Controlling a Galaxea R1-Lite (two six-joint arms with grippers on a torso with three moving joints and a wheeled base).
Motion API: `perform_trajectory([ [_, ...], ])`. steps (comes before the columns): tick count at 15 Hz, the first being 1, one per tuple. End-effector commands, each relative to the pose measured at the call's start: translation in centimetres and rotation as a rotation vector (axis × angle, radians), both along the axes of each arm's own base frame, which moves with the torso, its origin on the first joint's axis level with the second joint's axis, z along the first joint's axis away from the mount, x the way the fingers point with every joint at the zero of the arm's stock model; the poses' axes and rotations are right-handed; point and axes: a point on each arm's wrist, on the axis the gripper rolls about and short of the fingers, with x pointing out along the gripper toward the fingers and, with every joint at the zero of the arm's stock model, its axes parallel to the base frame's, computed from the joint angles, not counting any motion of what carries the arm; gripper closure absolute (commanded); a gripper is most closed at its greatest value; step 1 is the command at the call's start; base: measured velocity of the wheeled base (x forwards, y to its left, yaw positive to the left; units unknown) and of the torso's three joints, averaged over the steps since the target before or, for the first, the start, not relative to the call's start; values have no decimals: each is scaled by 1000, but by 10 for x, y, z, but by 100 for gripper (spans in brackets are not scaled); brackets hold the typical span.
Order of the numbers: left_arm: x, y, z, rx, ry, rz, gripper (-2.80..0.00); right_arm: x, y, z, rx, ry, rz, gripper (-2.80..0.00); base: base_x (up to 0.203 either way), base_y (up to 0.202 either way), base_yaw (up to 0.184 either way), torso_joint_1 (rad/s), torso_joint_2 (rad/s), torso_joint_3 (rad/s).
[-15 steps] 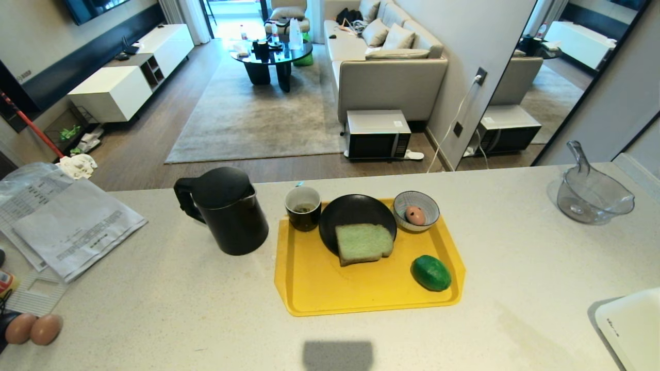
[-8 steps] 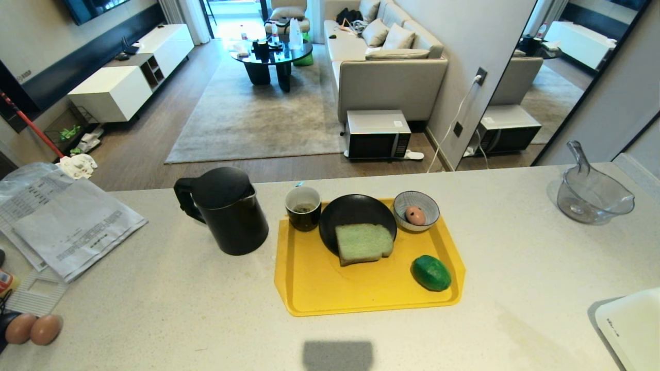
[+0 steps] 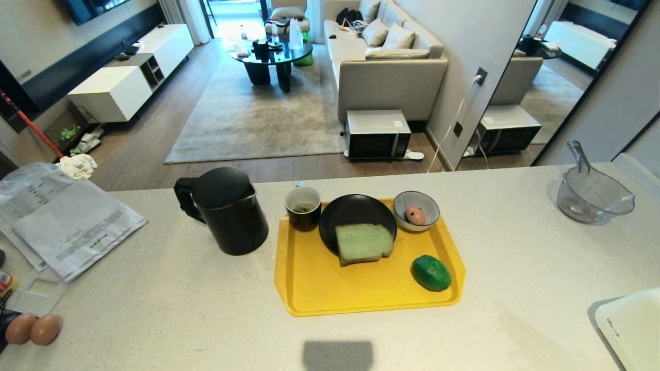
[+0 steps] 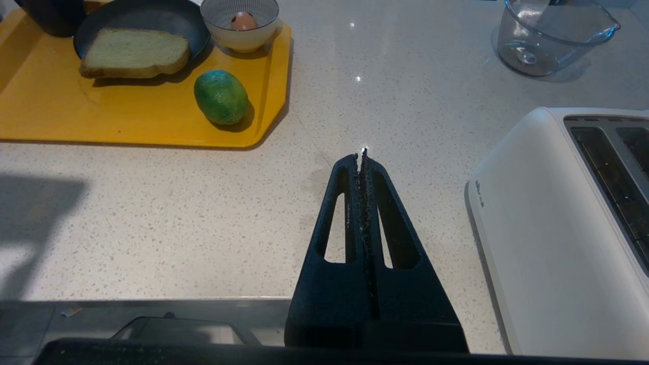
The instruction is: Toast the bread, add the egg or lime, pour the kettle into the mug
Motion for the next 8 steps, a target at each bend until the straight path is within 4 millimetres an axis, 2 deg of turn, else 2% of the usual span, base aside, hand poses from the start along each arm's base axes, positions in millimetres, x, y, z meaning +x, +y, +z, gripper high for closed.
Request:
perform_trajectory([
  [1,1,0,-5,1,14,0,0,0,0,0,-1,0,0,0,0,0,0,0,0,0],
  [8,1,0,-5,1,14,0,0,0,0,0,-1,0,0,0,0,0,0,0,0,0],
])
